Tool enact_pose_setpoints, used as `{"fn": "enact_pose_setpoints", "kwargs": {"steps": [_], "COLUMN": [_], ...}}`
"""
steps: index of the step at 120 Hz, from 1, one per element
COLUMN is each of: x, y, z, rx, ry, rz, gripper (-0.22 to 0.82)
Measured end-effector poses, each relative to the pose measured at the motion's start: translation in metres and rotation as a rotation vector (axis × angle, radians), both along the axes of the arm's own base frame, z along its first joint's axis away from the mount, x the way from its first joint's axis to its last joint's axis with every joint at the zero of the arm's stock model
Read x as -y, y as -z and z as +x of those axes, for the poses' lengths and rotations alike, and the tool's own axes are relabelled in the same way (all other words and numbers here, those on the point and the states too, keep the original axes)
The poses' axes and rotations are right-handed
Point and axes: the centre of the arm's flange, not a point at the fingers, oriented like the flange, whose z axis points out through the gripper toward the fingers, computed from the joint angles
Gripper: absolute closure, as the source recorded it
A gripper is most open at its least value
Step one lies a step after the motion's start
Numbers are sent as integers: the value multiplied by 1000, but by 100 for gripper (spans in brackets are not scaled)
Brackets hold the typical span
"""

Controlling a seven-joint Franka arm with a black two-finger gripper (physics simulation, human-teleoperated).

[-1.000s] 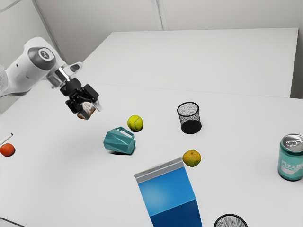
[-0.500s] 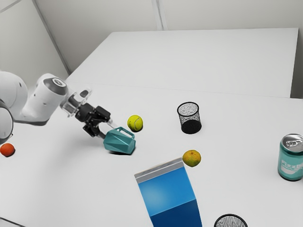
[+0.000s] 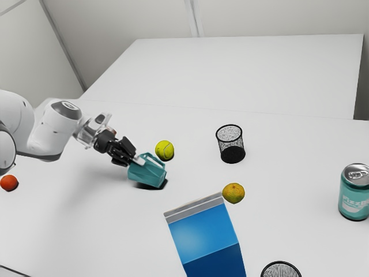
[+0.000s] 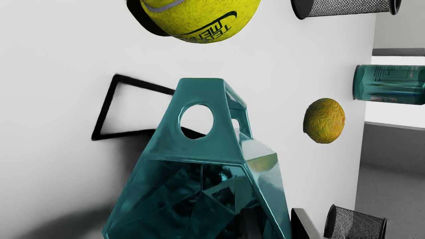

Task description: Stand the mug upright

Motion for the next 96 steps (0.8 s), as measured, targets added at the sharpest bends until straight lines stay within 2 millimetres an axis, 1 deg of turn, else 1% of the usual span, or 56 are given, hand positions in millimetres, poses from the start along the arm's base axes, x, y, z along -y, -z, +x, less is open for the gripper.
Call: {"fn": "enact_pose_setpoints", "kwargs": {"steps": [16, 28, 36, 45, 52, 65, 75, 84, 96], "x": [1, 2, 5, 6, 5, 12, 34, 52, 62], "y": [-3, -12, -32, -68, -86, -104, -121, -127, -128], "z": [0, -1, -1, -1, 0, 4, 9, 12, 16], "rx": [30, 58, 99, 154, 176, 174, 172, 163, 155], "ry": [27, 48, 66, 104, 144, 249, 351, 420, 450], "rz": [-9, -14, -7, 36, 92, 244, 384, 515, 661], "gripper": [72, 75, 76, 76, 77, 78, 78, 78, 79]}}
